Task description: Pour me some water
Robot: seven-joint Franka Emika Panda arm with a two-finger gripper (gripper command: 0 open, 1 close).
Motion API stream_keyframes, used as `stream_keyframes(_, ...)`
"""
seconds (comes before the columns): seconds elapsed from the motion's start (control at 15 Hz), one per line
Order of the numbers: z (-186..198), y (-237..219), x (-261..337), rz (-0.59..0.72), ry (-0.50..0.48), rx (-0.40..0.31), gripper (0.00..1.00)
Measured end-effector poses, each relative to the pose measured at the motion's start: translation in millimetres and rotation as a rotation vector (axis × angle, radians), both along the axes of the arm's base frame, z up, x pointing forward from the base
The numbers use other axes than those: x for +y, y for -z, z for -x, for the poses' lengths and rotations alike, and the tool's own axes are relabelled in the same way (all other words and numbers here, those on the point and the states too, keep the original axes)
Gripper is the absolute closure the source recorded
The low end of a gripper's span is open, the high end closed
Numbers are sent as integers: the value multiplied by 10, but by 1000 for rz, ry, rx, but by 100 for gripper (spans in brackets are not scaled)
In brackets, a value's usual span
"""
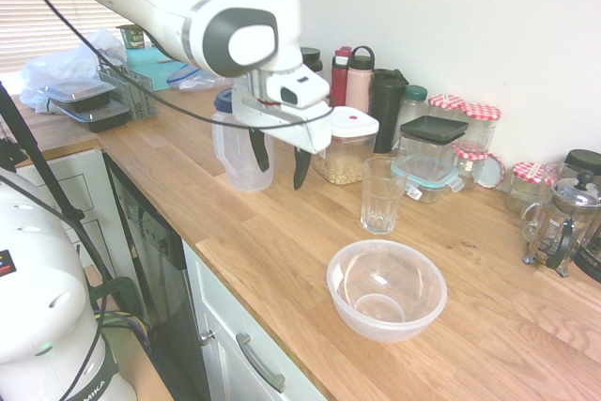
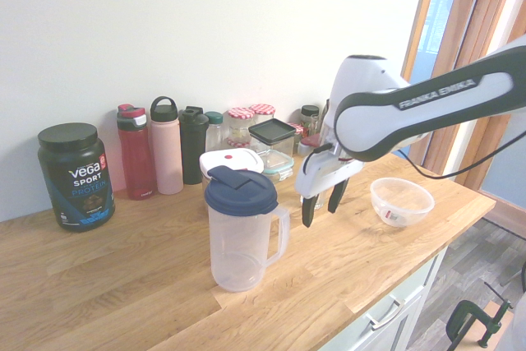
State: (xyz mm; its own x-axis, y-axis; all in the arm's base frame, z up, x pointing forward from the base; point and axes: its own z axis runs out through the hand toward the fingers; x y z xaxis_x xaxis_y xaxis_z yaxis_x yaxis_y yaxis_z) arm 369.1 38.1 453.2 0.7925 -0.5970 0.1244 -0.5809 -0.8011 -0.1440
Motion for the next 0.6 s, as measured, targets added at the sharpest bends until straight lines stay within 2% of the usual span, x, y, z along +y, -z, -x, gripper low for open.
stream_keyframes(0.33,740,-616,453,-60,-273,-105,0)
stream_keyframes(0.47,897,-670,669,-60,-328,-133,0)
stream_keyframes(0.6,889,-574,951,-35,-345,-142,0)
